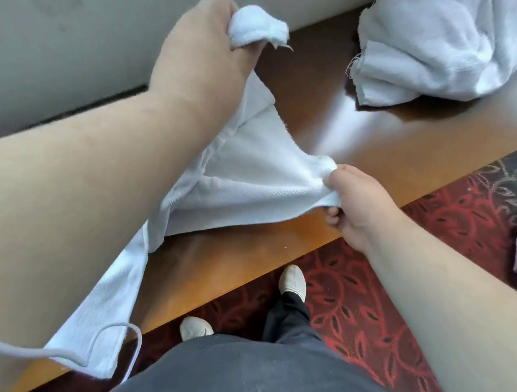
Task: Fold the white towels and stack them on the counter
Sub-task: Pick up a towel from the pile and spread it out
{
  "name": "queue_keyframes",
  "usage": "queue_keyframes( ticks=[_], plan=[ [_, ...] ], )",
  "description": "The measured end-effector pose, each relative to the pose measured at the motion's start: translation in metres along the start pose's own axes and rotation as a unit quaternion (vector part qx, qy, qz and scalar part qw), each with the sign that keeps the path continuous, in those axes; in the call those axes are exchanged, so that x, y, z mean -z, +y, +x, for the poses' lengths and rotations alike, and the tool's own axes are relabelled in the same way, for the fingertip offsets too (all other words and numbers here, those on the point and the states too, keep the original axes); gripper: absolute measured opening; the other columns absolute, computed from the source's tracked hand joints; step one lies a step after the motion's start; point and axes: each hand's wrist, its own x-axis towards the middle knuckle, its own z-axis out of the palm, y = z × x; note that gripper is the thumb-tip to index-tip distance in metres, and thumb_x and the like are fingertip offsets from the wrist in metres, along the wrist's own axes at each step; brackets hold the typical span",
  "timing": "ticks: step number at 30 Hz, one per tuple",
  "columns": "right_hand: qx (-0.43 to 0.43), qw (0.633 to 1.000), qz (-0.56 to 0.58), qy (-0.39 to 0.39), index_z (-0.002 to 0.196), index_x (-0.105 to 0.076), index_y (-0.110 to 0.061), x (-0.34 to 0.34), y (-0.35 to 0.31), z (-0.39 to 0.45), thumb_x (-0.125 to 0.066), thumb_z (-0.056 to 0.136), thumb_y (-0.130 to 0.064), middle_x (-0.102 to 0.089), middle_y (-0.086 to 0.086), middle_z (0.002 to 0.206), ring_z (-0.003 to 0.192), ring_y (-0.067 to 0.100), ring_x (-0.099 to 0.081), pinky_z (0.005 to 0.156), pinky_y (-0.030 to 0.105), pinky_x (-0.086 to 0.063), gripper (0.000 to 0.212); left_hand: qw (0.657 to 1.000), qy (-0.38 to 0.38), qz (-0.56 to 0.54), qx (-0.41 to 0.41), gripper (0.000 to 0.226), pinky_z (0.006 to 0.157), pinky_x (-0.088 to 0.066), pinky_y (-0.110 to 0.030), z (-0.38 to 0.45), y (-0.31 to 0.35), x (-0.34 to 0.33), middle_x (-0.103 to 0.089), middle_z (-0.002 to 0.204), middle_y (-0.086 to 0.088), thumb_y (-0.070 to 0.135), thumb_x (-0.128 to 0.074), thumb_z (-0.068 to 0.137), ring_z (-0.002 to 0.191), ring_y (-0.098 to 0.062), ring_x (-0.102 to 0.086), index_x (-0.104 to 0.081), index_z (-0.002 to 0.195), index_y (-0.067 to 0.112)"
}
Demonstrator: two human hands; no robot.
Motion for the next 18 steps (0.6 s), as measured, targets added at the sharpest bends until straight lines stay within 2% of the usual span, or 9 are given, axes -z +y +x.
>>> queue_keyframes(
  ticks=[2, 4, 6, 8, 11, 13, 15, 16, 18],
  plan=[
    [0.009, 0.999, -0.013, 0.05, 0.072, -0.07, -0.025, 0.008, 0.01, 0.001, -0.058, 0.069, -0.021, -0.056, 0.002, 0.078, 0.055, 0.017, -0.046, 0.048, 0.026, -0.034, 0.013, 0.992, -0.082, 0.069, -0.062, 0.024, 0.06, -0.035, -0.033, -0.018, 0.01, -0.023, -0.053, 0.08, 0.009, 0.047, -0.054, 0.089, 0.066, -0.011, -0.049, -0.049, 0.094, 0.024],
    [-0.014, 0.995, -0.016, 0.102, 0.083, -0.07, -0.023, 0.014, 0.021, 0.006, -0.063, 0.079, -0.021, -0.061, 0.002, 0.09, 0.074, 0.02, -0.053, 0.061, 0.03, -0.041, 0.008, 0.969, -0.19, 0.134, -0.086, 0.017, 0.065, -0.041, -0.034, -0.045, 0.014, -0.053, -0.057, 0.092, 0.002, 0.034, -0.054, 0.091, 0.079, -0.022, -0.057, -0.053, 0.104, 0.023],
    [-0.076, 0.993, 0.022, 0.091, 0.098, -0.068, -0.021, 0.02, 0.03, 0.012, -0.063, 0.089, -0.02, -0.069, 0.003, 0.103, 0.088, 0.022, -0.066, 0.068, 0.03, -0.051, 0.011, 0.934, -0.294, 0.186, -0.084, 0.023, 0.072, -0.045, -0.034, -0.078, 0.009, -0.082, -0.058, 0.105, -0.002, 0.027, -0.051, 0.093, 0.094, -0.027, -0.06, -0.054, 0.116, 0.026],
    [-0.136, 0.987, 0.076, 0.037, 0.112, -0.067, -0.018, 0.022, 0.039, 0.013, -0.058, 0.097, -0.025, -0.076, 0.005, 0.101, 0.084, 0.021, -0.075, 0.062, 0.03, -0.054, 0.019, 0.906, -0.358, 0.213, -0.076, 0.026, 0.073, -0.043, -0.034, -0.106, -0.003, -0.102, -0.055, 0.112, -0.002, 0.031, -0.05, 0.096, 0.1, -0.027, -0.06, -0.052, 0.122, 0.027],
    [-0.141, 0.984, 0.112, -0.018, 0.122, -0.062, -0.019, 0.029, 0.049, 0.012, -0.056, 0.097, -0.047, -0.076, 0.004, 0.106, 0.087, 0.023, -0.075, 0.07, 0.038, -0.053, 0.038, 0.906, -0.369, 0.201, -0.06, 0.022, 0.074, -0.047, -0.038, -0.128, -0.019, -0.117, -0.055, 0.108, -0.003, 0.034, -0.048, 0.098, 0.096, -0.028, -0.06, -0.053, 0.118, 0.024],
    [-0.123, 0.99, 0.043, -0.044, 0.117, -0.062, -0.021, 0.026, 0.053, 0.01, -0.065, 0.086, -0.058, -0.075, 0.004, 0.11, 0.093, 0.024, -0.074, 0.078, 0.039, -0.053, 0.048, 0.911, -0.365, 0.179, -0.068, 0.02, 0.073, -0.045, -0.036, -0.133, -0.024, -0.122, -0.056, 0.105, -0.004, 0.028, -0.049, 0.098, 0.096, -0.028, -0.06, -0.055, 0.117, 0.024],
    [-0.076, 0.997, -0.014, -0.028, 0.106, -0.064, -0.016, 0.02, 0.055, 0.012, -0.073, 0.084, -0.044, -0.075, 0.007, 0.104, 0.093, 0.023, -0.073, 0.079, 0.038, -0.055, 0.037, 0.919, -0.36, 0.135, -0.084, 0.024, 0.073, -0.041, -0.033, -0.137, -0.026, -0.124, -0.058, 0.105, -0.003, 0.027, -0.05, 0.098, 0.097, -0.026, -0.059, -0.056, 0.121, 0.027],
    [-0.04, 0.999, -0.006, 0.004, 0.101, -0.064, -0.014, 0.017, 0.054, 0.014, -0.073, 0.083, -0.034, -0.074, 0.01, 0.098, 0.09, 0.024, -0.072, 0.075, 0.038, -0.055, 0.029, 0.922, -0.36, 0.108, -0.094, 0.027, 0.077, -0.041, -0.032, -0.139, -0.026, -0.123, -0.059, 0.107, -0.002, 0.03, -0.051, 0.097, 0.1, -0.024, -0.058, -0.056, 0.124, 0.029],
    [0.026, 0.995, 0.034, 0.085, 0.093, -0.064, -0.016, 0.018, 0.052, 0.019, -0.065, 0.075, -0.03, -0.066, 0.011, 0.088, 0.078, 0.025, -0.064, 0.066, 0.038, -0.051, 0.023, 0.922, -0.359, 0.083, -0.115, 0.038, 0.091, -0.043, -0.034, -0.14, -0.029, -0.12, -0.057, 0.118, 0.002, 0.038, -0.057, 0.094, 0.113, -0.021, -0.052, -0.051, 0.131, 0.032]
  ],
)
